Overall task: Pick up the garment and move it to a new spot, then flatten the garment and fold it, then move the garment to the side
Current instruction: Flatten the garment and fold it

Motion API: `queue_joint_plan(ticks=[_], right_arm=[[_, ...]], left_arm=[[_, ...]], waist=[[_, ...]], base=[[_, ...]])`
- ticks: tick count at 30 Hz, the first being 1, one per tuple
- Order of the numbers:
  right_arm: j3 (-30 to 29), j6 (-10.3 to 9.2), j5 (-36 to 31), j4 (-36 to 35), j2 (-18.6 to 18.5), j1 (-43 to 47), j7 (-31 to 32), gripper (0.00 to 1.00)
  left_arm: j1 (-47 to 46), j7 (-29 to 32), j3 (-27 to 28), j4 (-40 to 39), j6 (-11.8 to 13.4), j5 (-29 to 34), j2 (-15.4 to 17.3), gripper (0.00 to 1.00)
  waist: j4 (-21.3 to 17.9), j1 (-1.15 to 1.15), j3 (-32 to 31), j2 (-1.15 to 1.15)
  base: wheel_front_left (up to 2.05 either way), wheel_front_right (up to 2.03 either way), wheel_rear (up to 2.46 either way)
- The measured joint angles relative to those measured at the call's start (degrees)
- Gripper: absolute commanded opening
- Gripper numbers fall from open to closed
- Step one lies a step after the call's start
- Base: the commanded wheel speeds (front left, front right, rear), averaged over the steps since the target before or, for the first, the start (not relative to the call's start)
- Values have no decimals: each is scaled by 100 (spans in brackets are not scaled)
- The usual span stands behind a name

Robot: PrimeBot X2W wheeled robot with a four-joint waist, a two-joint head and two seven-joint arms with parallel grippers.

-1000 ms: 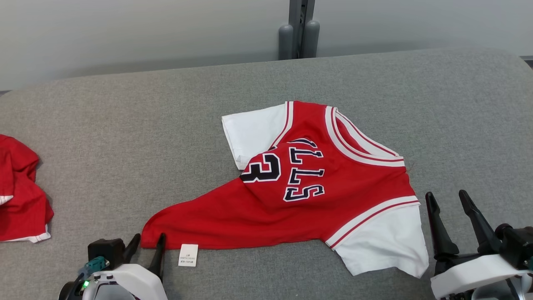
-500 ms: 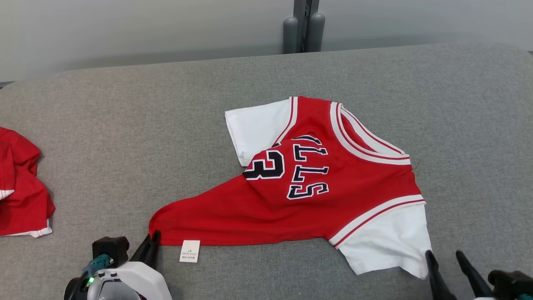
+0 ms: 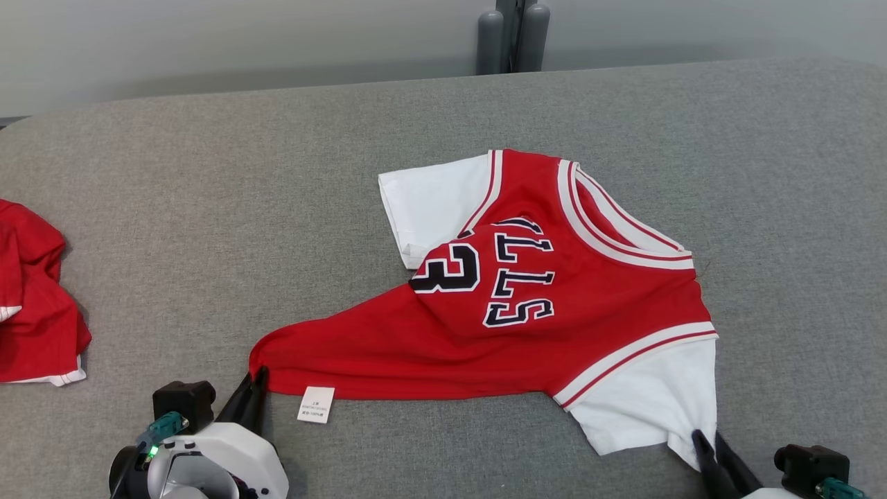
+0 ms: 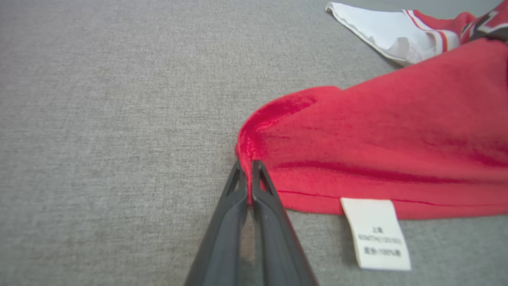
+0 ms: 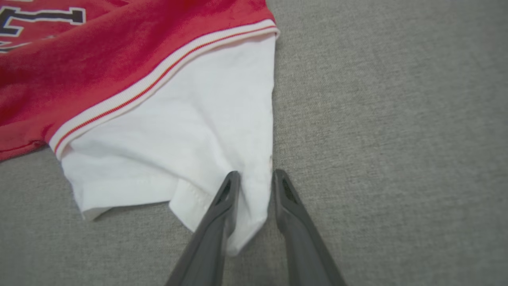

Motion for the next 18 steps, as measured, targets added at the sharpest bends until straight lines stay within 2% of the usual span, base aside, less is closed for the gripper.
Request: queue_joint_plan(ticks=[8, 14, 18], right_arm=[[-36, 1, 132, -179, 19, -17, -40, 0], [-274, 1, 35, -970, 22, -166, -142, 0], [-365, 1, -16, -1625, -113, -410, -114, 0]], left_arm=[[-5, -246, 108, -177, 114, -10, 43, 0], [-4, -290, 246, -826, 224, -76, 107, 0], [-44, -186, 300, -1404, 300, -79, 199, 0]], waist=[[7, 0, -23, 0], [14, 0, -136, 0], [50, 0, -210, 0]], base=[[0, 0, 0], [0, 0, 0], [0, 0, 0]])
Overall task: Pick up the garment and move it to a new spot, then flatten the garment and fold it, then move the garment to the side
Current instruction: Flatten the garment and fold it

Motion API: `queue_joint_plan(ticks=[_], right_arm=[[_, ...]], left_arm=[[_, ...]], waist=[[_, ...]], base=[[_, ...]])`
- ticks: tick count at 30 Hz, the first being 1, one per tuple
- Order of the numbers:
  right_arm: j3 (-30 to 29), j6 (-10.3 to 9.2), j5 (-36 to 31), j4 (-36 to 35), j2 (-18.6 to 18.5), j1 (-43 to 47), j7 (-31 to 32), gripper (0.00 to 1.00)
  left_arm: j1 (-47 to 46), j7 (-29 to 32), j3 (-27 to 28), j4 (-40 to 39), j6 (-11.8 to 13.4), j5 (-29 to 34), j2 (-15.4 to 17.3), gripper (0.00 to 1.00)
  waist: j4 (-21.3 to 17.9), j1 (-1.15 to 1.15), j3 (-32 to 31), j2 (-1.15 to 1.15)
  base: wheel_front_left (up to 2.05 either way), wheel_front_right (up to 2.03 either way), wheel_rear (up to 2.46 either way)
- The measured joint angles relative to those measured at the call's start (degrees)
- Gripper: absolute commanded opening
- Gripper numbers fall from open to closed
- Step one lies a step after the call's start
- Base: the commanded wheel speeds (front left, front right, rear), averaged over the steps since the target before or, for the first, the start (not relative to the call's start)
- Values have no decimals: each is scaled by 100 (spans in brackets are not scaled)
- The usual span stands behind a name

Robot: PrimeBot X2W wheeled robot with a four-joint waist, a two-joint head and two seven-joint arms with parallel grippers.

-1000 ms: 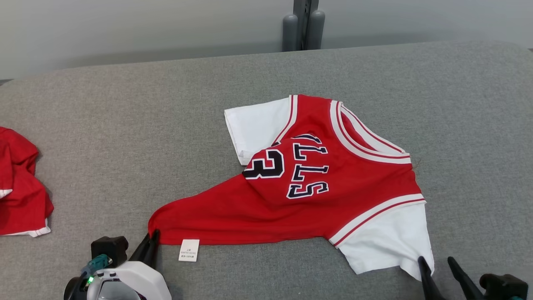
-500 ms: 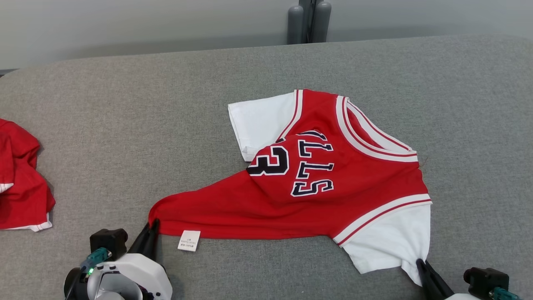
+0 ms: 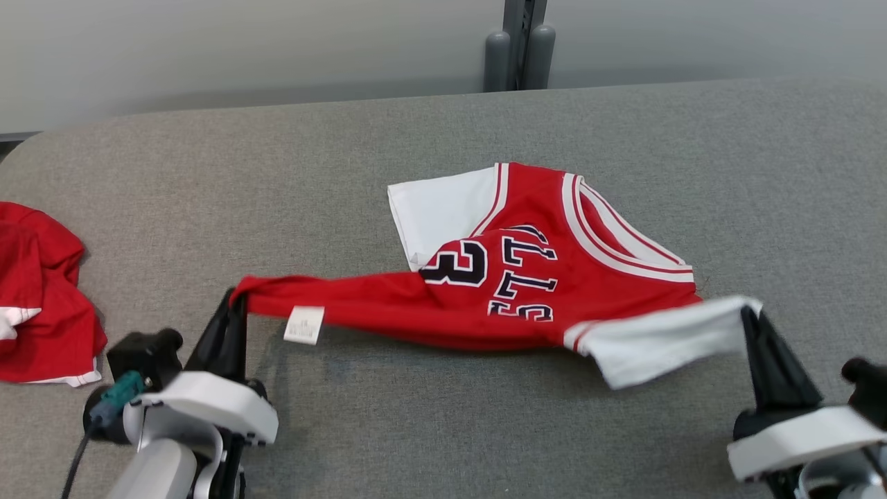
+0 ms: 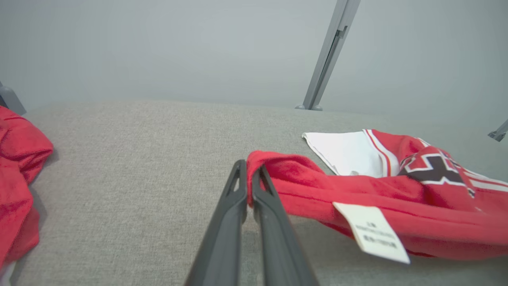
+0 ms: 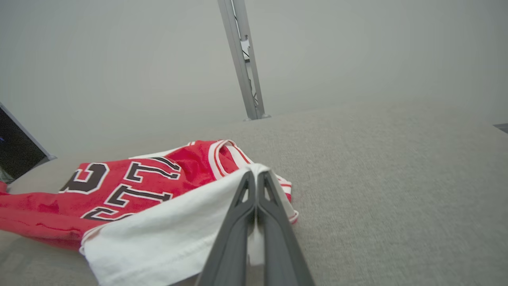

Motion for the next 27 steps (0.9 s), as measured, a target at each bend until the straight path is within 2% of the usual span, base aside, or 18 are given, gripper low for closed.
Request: queue_joint_plan(ticks=[7, 15, 20, 27], right_arm=[[-118, 0, -5, -921, -323, -797, 142, 0], [-235, 1, 7, -1461, -848, -2154, 222, 0], [-410, 1, 7, -1658, -1089, -2903, 307, 0], [-514, 1, 42, -1727, -1183, -3315, 428, 0]], left_arm=[[-486, 226, 103, -1098, 110, 22, 191, 0], [-1545, 573, 180, -2241, 190, 326, 519, 0], [-2134, 803, 256, -2706, 300, 488, 632, 0], [-2468, 1011, 311, -2907, 325, 457, 693, 0]], waist=[[49, 0, -149, 0], [108, 0, -345, 0], [143, 0, -394, 0], [153, 0, -317, 0]], base=[[0, 0, 0], [0, 0, 0], [0, 0, 0], [0, 0, 0]])
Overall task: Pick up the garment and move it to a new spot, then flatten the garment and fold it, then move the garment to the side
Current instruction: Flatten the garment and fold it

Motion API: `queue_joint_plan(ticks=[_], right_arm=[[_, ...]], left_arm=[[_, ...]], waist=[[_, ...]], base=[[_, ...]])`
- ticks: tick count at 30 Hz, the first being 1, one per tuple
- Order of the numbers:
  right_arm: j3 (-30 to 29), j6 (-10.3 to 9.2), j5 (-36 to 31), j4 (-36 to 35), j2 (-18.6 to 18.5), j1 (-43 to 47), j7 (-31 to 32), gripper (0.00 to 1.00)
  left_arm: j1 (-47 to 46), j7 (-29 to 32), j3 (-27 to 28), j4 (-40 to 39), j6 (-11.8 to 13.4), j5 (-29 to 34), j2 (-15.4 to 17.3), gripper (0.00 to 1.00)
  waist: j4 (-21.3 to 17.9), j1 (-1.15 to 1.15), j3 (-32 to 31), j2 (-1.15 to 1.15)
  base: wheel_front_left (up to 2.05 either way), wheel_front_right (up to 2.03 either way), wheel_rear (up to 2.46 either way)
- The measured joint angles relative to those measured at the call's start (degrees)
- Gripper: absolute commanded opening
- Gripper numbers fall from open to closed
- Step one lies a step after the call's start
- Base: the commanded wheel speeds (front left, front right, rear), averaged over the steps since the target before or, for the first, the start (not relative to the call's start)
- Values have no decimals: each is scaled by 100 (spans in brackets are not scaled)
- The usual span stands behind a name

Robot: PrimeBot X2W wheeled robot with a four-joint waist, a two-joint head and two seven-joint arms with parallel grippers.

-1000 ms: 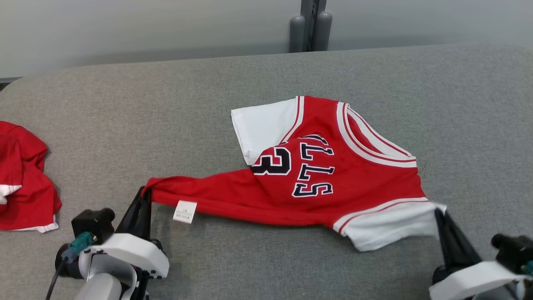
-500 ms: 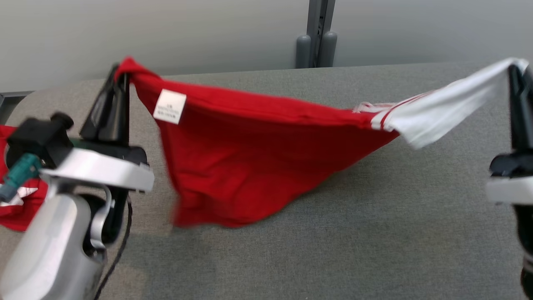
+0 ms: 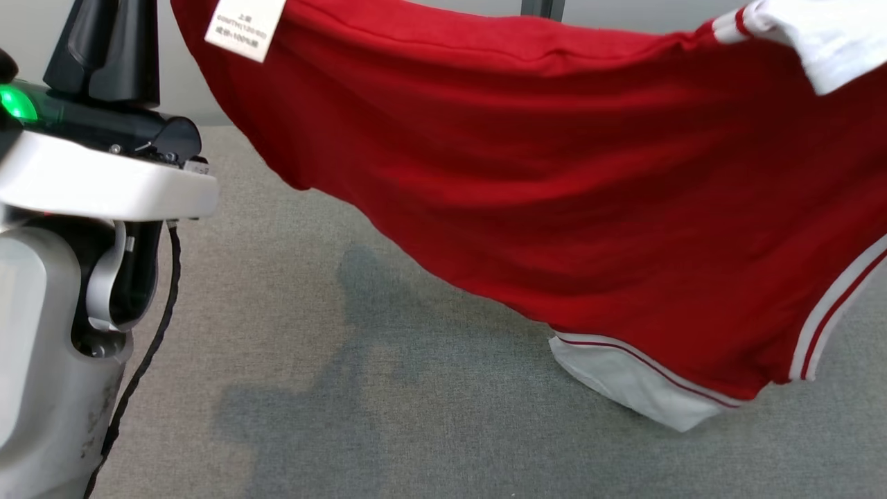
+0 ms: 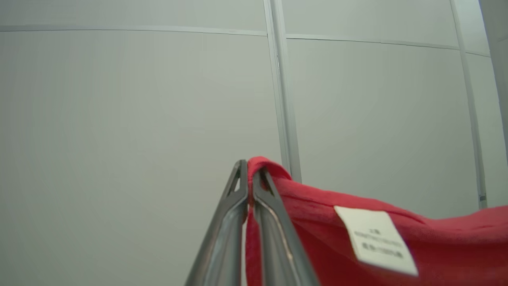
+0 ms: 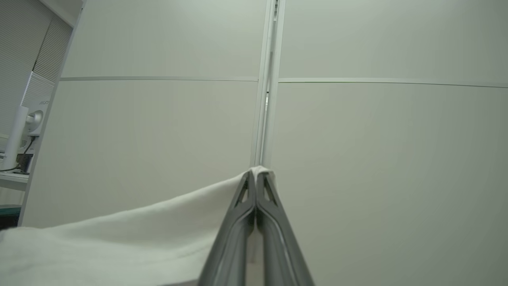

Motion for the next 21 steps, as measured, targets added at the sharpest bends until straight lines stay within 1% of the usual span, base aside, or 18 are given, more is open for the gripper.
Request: queue_joint_plan(ticks=[4, 9, 10, 11, 14, 19, 21], right_arm=[[88, -1, 126, 280, -82, -288, 14, 0], [367, -1, 319, 981, -321, -1109, -138, 0], [465, -1, 367, 1136, -371, -1325, -185, 0], [641, 0, 442, 1467, -468, -1835, -297, 0], [957, 0, 568, 1982, -600, -2641, -547, 0], [1454, 0, 720, 2977, -704, -3910, -1071, 0], [1622, -1, 788, 3423, -673, -4296, -1255, 0]], left_arm=[[-230, 94, -15, 129, -111, -151, -32, 0], [-974, 109, -100, 749, -377, -294, -175, 0], [-1194, 86, -103, 937, -433, -294, -197, 0], [-1664, 20, -131, 1319, -542, -292, -280, 0], [-2380, -124, -158, 1941, -695, -259, -377, 0], [-3472, -535, -146, 3059, -929, -188, -541, 0], [-3795, -719, -126, 3519, -1024, -190, -597, 0]], waist=[[-18, 0, 152, 0], [-28, 0, 470, 0], [-28, 0, 548, 0], [-26, 0, 716, 0], [-22, 0, 971, 0], [-8, 0, 1303, 0], [-3, 0, 1360, 0]], base=[[0, 0, 0], [0, 0, 0], [0, 0, 0], [0, 0, 0], [0, 0, 0], [0, 0, 0], [0, 0, 0]])
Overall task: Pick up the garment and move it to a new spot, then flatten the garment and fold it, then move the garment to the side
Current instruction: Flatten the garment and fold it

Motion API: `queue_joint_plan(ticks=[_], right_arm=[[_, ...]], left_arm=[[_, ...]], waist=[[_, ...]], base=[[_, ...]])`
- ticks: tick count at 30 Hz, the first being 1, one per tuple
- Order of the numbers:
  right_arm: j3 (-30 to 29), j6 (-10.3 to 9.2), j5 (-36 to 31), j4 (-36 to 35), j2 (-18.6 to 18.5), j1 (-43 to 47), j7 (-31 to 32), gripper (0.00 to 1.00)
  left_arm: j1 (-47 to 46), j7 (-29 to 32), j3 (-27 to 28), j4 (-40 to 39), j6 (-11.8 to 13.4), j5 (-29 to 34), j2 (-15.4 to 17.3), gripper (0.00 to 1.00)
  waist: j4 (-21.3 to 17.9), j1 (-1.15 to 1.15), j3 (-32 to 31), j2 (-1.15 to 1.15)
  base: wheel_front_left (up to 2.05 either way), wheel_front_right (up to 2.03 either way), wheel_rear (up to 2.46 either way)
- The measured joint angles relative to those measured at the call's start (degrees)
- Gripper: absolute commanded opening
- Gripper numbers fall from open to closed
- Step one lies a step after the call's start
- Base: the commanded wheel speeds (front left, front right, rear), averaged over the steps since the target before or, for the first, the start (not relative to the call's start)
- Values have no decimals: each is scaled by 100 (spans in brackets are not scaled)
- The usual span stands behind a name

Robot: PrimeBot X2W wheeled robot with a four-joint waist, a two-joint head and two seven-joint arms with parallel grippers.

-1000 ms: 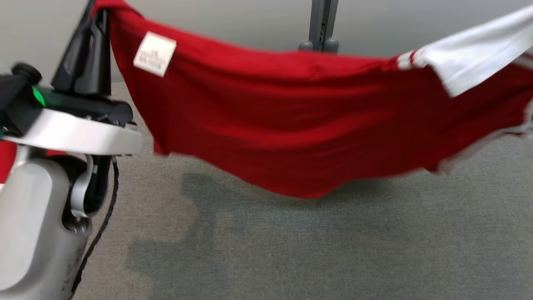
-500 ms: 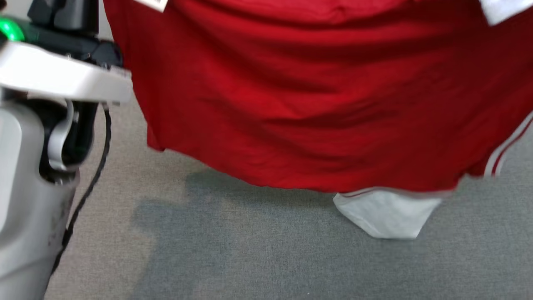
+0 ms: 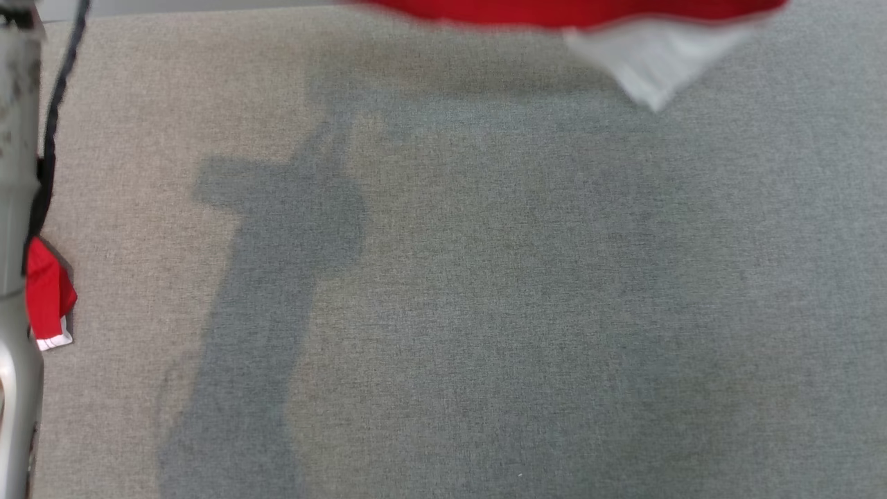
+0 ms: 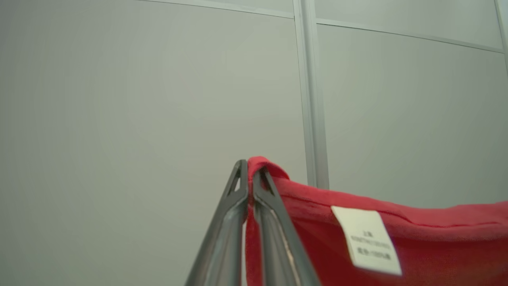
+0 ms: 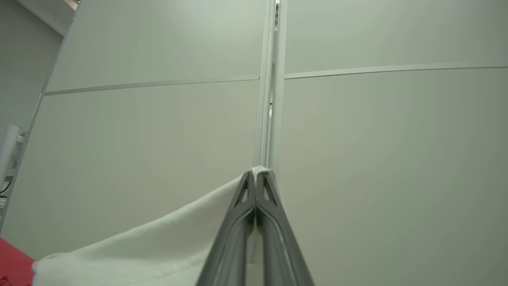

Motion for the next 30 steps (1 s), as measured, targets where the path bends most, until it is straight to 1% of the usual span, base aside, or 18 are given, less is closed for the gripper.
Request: queue_joint_plan(ticks=[3, 7, 11, 14, 18, 21, 24, 27, 30], right_arm=[[274, 1, 103, 701, 89, -341, -118, 0], [628, 1, 208, 1702, 302, -344, -233, 0], [837, 1, 514, 2584, 542, 10, -291, 0], [978, 1, 798, 3223, 730, 461, -294, 0], [1213, 0, 1192, 3819, 990, 1120, -268, 0], [1312, 1, 1516, 4055, 1091, 1540, -279, 0], [1391, 1, 1808, 4118, 1126, 1969, -298, 0], [1524, 1, 2043, 3963, 1118, 2478, -348, 0], [1619, 1, 2306, 3609, 1060, 3169, -358, 0]], left_arm=[[-309, -85, 31, 738, -92, -92, -132, 0], [-221, -10, 133, 1840, -223, -490, -417, 0], [86, 57, 191, 2753, -324, -714, -576, 0], [474, 111, 220, 3412, -403, -894, -732, 0], [969, 47, 233, 4075, -520, -1058, -879, 0], [1358, -97, 244, 4432, -571, -1163, -939, 0], [1703, -267, 218, 4593, -612, -1211, -1011, 0], [2038, -456, 197, 4637, -628, -1254, -1025, 0], [2465, -623, 133, 4569, -643, -1262, -1022, 0]], waist=[[13, 0, 44, 0], [26, 0, 124, 0], [39, 0, 247, 0], [53, 0, 342, 0], [77, 0, 379, 0], [73, 0, 381, 0], [61, 0, 345, 0], [50, 0, 251, 0], [45, 0, 97, 0]], base=[[0, 0, 0], [0, 0, 0], [0, 0, 0], [0, 0, 0], [0, 0, 0], [0, 0, 0], [0, 0, 0], [0, 0, 0], [0, 0, 0]])
